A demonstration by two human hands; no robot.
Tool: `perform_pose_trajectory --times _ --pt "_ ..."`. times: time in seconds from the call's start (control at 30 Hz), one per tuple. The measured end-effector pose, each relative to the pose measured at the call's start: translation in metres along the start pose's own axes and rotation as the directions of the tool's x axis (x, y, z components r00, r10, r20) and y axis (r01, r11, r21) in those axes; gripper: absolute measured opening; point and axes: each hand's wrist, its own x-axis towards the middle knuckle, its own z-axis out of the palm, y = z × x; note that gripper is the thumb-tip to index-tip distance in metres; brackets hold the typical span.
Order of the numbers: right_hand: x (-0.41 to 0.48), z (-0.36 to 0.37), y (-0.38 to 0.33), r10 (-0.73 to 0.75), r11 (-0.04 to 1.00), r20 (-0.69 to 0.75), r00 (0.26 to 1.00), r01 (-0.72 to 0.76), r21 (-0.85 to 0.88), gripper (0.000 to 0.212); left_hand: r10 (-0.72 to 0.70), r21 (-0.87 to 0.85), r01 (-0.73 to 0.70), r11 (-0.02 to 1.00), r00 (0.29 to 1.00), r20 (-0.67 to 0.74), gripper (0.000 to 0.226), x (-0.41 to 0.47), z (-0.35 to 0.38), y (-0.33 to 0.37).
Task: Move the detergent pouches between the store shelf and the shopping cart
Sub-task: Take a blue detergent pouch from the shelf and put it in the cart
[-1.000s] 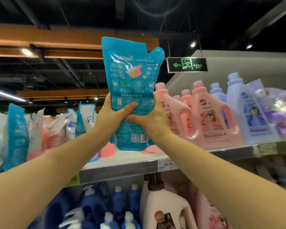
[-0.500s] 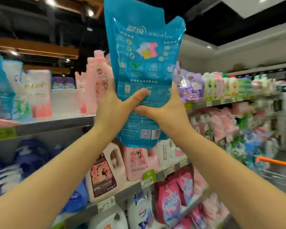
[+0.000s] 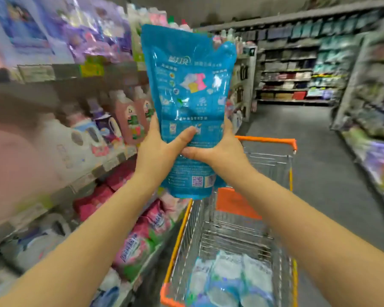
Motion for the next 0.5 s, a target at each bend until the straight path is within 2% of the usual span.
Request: perform_pose_trajectory --times 0.13,0.2,0.27,0.33,0.5 --pt "0.008 -0.066 0.072 0.176 0.984 -0.082 0.981 -0.179 -0.024 0.081 -0.108 -0.013 0.112 0.994 0.976 0.191 0.053 0.006 0.093 -0.051" --pt "0.007 -0.091 0.114 0.266 0.962 -0.138 0.954 -0.272 -0.029 0.086 -0.148 0.002 0.153 0.988 0.953 0.264 0.052 0.007 0.134 -0.082" --pt "0.003 -0.109 0.157 0.37 0.928 -0.173 0.913 -0.373 0.013 0.08 -0.225 0.05 0.221 0.974 0.913 0.341 0.055 0.005 0.172 -0.123" --pt "-0.003 -0.12 0.203 0.493 0.868 -0.221 0.842 -0.494 0.054 0.075 -0.308 0.121 0.283 0.951 0.86 0.407 0.058 -0.003 0.205 -0.165" --pt "-0.024 -0.134 0.312 0.708 0.692 -0.391 0.588 -0.687 0.221 0.066 -0.491 0.263 0.418 0.869 0.673 0.553 0.053 -0.033 0.266 -0.264"
